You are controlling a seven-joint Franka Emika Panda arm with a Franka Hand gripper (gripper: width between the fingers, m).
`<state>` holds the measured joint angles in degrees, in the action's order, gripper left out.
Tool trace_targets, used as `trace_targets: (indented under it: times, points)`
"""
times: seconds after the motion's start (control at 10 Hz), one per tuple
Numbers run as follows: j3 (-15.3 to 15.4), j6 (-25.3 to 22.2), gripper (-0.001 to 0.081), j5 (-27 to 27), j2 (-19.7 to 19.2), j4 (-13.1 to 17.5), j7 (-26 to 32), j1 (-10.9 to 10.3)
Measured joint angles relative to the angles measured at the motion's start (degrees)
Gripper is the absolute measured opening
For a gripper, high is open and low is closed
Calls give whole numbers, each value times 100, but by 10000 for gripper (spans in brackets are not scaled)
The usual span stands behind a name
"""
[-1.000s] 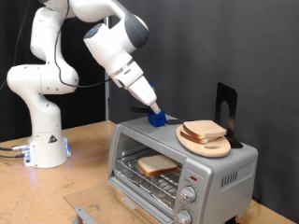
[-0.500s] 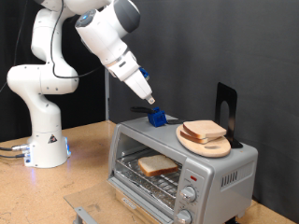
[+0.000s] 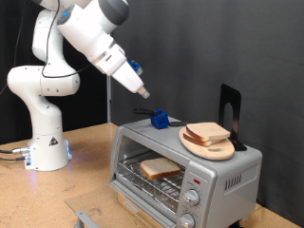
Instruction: Make a piece of toast with the oven
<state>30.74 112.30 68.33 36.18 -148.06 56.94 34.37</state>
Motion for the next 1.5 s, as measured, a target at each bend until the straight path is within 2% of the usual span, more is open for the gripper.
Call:
trace_targets:
  times: [0.3,0.4,0.5,0.7,0.8,0.9,1.1,1.2,1.3,1.5]
  points:
    - [-96,62,808,-319,-379,185,261,449]
    - [-153,-11,808,-401,-672,364,367,534]
    - [-132,4,808,-399,-653,347,363,532]
    - [-182,303,808,983,-494,24,290,449]
    - [-251,343,808,1336,-331,-195,-127,458]
    - [-321,426,808,1417,-115,-410,-752,483]
    - [-316,444,808,826,497,-763,-2285,617]
    - [-318,420,808,920,469,-759,-1995,605]
    - [-298,267,808,584,431,-751,-2590,655]
    - [-299,-343,808,-152,424,-632,-4207,789]
